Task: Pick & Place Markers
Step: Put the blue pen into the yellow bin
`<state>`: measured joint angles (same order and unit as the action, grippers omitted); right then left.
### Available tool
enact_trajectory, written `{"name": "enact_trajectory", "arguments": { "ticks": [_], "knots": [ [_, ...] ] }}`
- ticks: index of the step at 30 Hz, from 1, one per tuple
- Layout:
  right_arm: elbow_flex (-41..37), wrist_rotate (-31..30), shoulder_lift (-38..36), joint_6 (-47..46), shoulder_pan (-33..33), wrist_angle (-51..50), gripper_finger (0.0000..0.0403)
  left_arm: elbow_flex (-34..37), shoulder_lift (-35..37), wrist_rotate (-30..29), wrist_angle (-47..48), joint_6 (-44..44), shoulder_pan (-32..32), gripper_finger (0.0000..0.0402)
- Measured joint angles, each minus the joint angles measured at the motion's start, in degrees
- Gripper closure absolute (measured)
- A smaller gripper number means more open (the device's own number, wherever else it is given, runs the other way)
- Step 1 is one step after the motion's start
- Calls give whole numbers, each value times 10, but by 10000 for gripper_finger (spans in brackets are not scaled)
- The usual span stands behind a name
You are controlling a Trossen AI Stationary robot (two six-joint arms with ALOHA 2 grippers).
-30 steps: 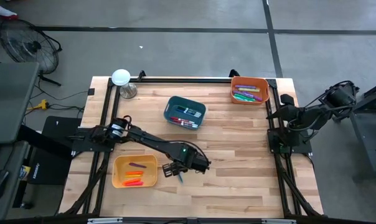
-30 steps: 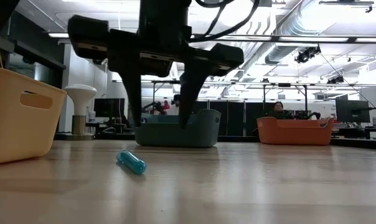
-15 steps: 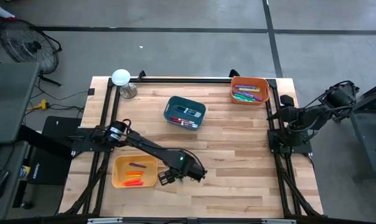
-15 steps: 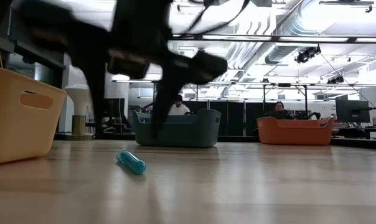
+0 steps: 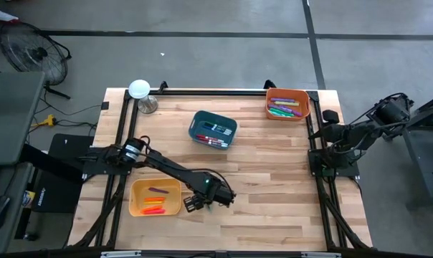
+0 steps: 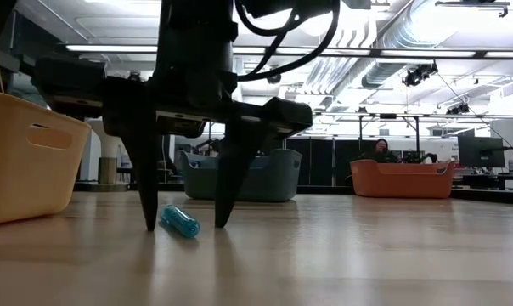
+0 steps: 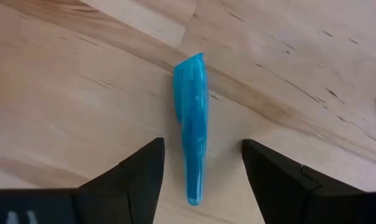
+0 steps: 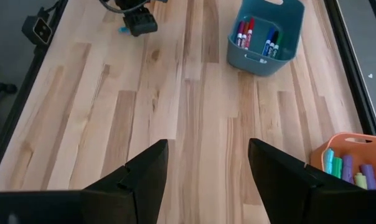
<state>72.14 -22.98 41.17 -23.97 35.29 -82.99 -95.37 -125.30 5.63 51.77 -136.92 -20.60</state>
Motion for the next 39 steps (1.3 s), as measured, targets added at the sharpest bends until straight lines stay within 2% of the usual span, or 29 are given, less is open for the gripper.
{"name": "enact_trajectory", "arguments": {
  "ticks": [4,14,21,31,39],
  "knots": [
    [0,4,0,0,0,-8,192,4,0,2,-11,1,0,206],
    [0,15,-1,-14,0,-25,192,5,-20,8,-28,9,0,310],
    [0,18,-8,-30,0,-41,192,5,-37,10,-40,28,-2,362],
    [0,19,-44,-56,0,-42,192,3,-37,-11,-33,88,-4,371],
    [0,14,-52,-56,0,-42,192,-65,-47,-52,47,151,-5,373]
  ]
}}
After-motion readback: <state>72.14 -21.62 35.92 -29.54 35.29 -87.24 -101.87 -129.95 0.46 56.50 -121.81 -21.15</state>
